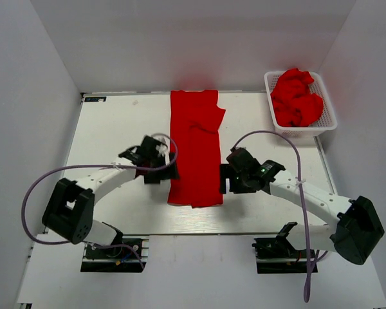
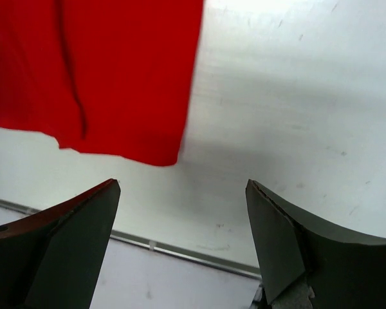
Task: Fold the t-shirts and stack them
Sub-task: Grab the bottom of the folded rectangular tshirt with both arms
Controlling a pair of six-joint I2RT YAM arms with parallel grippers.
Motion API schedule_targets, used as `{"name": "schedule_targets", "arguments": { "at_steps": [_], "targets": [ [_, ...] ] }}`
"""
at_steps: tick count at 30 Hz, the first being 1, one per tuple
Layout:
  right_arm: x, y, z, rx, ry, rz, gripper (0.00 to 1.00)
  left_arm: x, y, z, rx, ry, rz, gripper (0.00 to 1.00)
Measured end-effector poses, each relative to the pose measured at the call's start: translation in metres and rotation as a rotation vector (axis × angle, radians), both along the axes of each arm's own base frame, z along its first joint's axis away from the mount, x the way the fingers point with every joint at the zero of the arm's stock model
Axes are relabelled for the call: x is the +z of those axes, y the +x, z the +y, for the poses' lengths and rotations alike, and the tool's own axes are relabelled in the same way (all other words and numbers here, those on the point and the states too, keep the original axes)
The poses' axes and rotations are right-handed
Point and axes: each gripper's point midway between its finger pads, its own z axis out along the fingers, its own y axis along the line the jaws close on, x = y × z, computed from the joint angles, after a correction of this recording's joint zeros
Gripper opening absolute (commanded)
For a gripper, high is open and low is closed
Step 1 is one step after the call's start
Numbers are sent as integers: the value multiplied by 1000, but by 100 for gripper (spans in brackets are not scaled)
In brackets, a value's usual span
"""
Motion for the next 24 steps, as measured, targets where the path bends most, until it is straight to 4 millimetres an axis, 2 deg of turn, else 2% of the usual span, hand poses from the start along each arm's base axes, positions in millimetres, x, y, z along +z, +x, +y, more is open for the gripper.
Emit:
{"name": "schedule_targets", "arguments": {
  "at_steps": [2,3,4,6,10,12,17,19,21,22,24],
  "targets": [
    [-12,-9,0,2,-7,56,84,-42,-44,0,-32,63,156,99],
    [-17,-13,1,6,-5,79,84,-53,-62,1,-49,91,212,99],
    [-22,-16,0,8,-8,99,84,-60,-77,1,-65,116,251,99],
    [-29,-23,1,13,-9,138,84,-62,-91,-2,-85,142,269,98],
    [-38,-25,6,20,-7,173,81,-60,-95,-8,-93,155,251,89],
    [-44,-26,9,29,-9,191,80,-61,-95,-9,-89,161,245,81],
    [-63,-33,14,65,-34,265,72,-65,-94,-12,-80,173,230,75],
    [-69,-35,15,77,-37,289,70,-70,-93,-11,-72,182,232,69],
    [-72,-37,17,89,-38,304,61,-75,-92,-10,-64,193,239,61],
    [-73,-37,17,98,-38,308,58,-75,-91,-11,-60,190,235,54],
    [-74,-37,18,108,-36,309,53,-77,-88,-13,-57,187,228,46]
  ]
}}
